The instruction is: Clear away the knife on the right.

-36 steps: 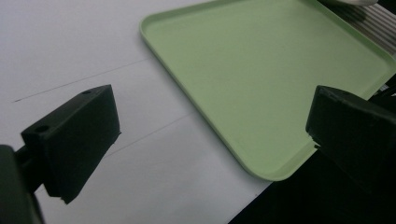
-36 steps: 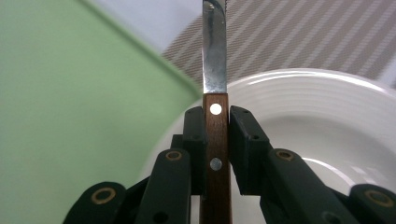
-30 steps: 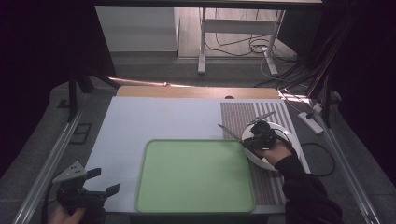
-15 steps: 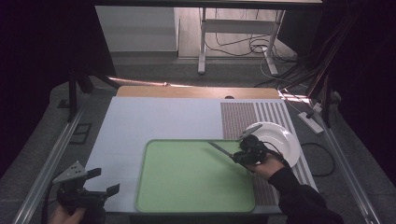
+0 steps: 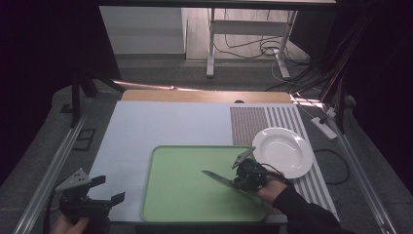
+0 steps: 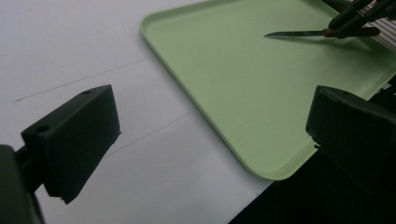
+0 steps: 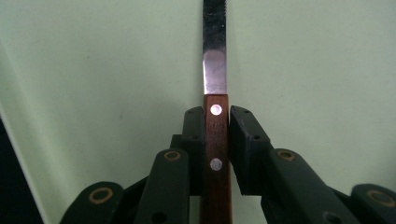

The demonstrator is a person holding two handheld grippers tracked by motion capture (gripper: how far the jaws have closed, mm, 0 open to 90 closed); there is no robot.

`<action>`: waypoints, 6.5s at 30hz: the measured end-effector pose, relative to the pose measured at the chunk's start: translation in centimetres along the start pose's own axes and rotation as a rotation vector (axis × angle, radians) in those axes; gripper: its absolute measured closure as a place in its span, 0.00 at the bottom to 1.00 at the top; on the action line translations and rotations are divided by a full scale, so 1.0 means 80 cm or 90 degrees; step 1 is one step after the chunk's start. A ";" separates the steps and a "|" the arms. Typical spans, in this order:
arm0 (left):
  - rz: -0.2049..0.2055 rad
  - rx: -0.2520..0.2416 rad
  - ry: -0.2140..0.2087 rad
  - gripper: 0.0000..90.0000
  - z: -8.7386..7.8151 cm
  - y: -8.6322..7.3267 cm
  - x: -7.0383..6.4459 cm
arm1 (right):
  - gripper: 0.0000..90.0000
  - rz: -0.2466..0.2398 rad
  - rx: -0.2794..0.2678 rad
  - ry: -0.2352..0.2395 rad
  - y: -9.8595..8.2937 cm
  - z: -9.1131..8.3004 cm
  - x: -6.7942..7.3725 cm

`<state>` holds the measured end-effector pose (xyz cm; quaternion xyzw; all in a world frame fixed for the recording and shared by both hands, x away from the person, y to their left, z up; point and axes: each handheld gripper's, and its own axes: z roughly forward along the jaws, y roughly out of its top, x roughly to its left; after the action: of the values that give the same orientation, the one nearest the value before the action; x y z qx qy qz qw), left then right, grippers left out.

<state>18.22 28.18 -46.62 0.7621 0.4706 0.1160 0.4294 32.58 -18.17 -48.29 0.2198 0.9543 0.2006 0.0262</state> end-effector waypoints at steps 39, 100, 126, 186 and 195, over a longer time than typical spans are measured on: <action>0.001 0.006 0.000 0.04 0.001 0.000 0.000 | 1.00 0.000 -0.002 -0.017 0.022 0.026 -0.059; 0.004 0.005 0.001 0.04 0.001 0.000 -0.001 | 0.69 0.076 -0.058 -0.038 -0.016 -0.033 -0.058; 0.005 0.005 0.002 0.04 0.001 0.001 -0.001 | 0.17 0.128 -0.138 -0.104 -0.041 -0.067 -0.041; 0.004 0.003 0.001 0.04 0.000 0.000 -0.001 | 0.00 0.240 -0.228 -0.210 -0.153 -0.122 -0.011; 0.003 0.001 0.000 0.04 0.000 0.000 -0.001 | 0.00 0.248 -0.234 -0.220 -0.162 -0.128 -0.010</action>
<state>18.18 28.13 -46.61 0.7636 0.4689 0.1167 0.4283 26.59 -33.00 -44.05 0.4207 0.8236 0.3307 0.1883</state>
